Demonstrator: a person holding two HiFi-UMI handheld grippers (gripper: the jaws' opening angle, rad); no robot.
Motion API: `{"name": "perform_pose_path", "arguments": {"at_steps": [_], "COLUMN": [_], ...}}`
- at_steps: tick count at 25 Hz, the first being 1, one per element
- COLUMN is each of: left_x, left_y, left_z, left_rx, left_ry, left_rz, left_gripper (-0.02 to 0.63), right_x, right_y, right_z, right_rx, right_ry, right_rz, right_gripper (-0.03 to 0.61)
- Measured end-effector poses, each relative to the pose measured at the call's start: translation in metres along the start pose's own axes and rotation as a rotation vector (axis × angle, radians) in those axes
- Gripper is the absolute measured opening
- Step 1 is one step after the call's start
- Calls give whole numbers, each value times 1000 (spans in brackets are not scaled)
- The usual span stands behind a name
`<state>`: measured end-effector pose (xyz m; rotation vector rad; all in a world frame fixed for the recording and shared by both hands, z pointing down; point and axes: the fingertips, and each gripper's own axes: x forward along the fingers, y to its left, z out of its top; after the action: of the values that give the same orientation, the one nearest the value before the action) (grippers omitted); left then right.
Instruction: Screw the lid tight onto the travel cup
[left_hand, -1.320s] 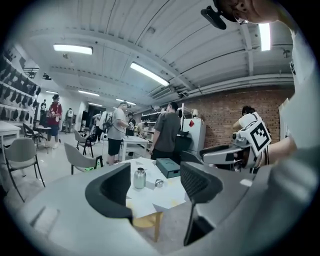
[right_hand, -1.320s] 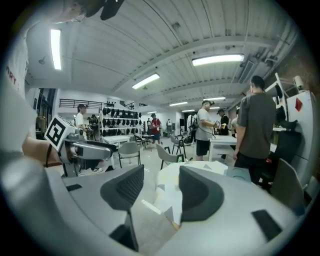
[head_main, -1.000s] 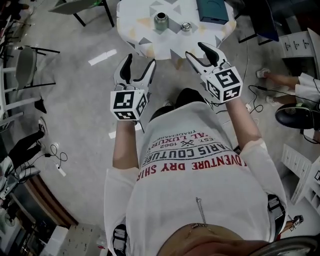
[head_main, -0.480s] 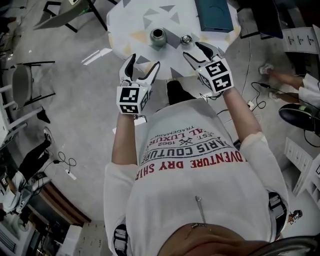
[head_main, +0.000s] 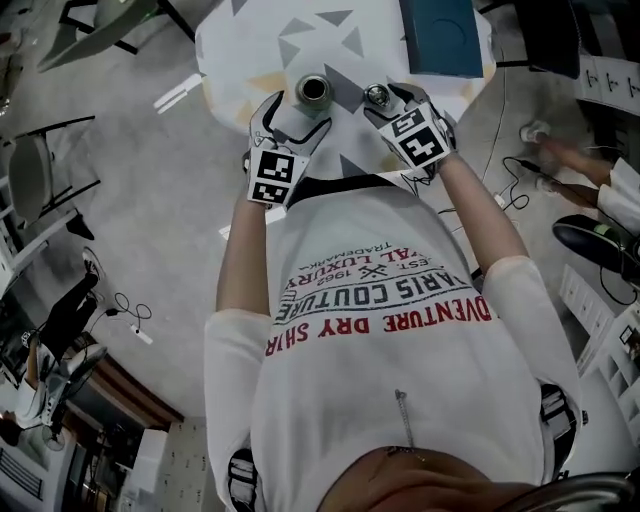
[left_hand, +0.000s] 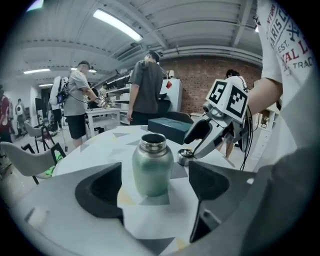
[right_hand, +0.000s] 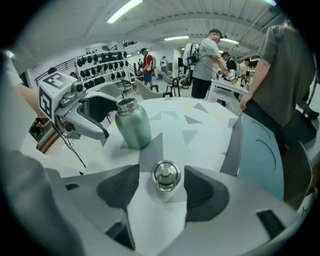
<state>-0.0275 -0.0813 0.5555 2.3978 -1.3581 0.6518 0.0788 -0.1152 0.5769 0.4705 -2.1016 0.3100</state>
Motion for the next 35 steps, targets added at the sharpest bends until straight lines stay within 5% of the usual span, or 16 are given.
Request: {"name": "perform_pose_path", "arguments": {"at_steps": [5,23,30,35], "left_x": [24,60,60,59], "left_y": [3,0,-1,-3], "left_z": [-13,-11,-13,-16], "left_rx": [4,101,156,180], "left_ry": [17,-43,-30,-5], "left_rz": [-35,-142,-219,-261], "left_gripper": [420,390,387,387], "right_x": [23,33,2,-23], "right_y": [-3,-14,-11,3], "right_z": [-14,-17,19,61], "right_rx": [24,54,50,-71], "right_ry": [97,203,82,5], "right_rz": [28,-28,-21,11], "right_gripper": [256,255,255,254]}}
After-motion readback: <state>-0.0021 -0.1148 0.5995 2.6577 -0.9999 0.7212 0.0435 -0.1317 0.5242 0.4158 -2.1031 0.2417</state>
